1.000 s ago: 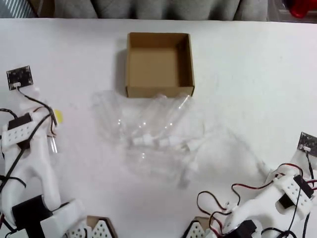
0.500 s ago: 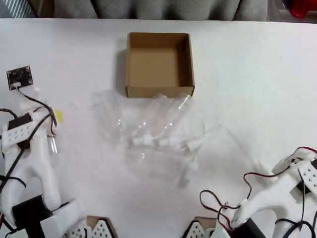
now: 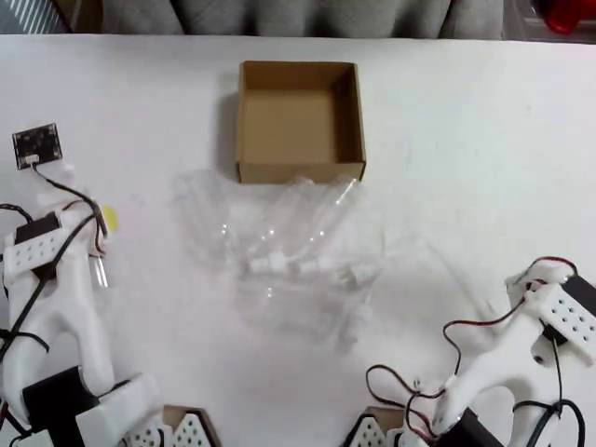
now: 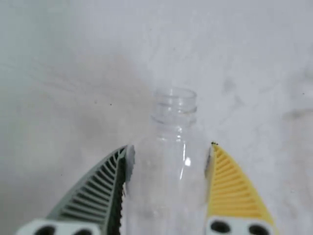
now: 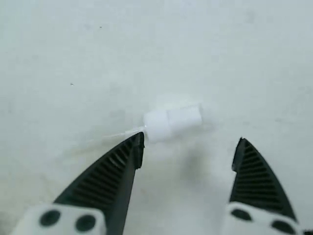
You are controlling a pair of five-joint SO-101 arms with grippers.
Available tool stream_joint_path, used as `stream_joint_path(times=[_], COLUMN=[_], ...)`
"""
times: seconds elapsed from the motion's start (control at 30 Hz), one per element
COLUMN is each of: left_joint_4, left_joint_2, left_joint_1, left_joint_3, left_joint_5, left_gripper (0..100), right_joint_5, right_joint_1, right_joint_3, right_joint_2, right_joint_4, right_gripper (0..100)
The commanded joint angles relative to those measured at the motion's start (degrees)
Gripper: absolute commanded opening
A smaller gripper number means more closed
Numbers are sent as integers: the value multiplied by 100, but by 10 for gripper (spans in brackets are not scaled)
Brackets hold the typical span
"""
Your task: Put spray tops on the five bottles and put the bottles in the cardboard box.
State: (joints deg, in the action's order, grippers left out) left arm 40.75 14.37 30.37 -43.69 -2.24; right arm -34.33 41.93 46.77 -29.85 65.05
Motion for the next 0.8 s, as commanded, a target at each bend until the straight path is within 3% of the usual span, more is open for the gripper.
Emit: stream_joint_path(times=[0.0,0.3,0.77], left_joint_4=[-132,-114,-97], left_joint_2=[31,31,31], left_joint_1=[-110,-110,-110], left_joint_3=[26,26,26], left_joint_5=[-79,-79,-79], left_gripper=[22,22,22], right_joint_5=[-598,-835,-826], right_joint_1=[-295,-470,-224], right_joint_3=[-141,-211,-1600], right_joint_2=[92,1376,3275], right_joint_4=[-462,-813,-796], right_gripper=[255,255,254])
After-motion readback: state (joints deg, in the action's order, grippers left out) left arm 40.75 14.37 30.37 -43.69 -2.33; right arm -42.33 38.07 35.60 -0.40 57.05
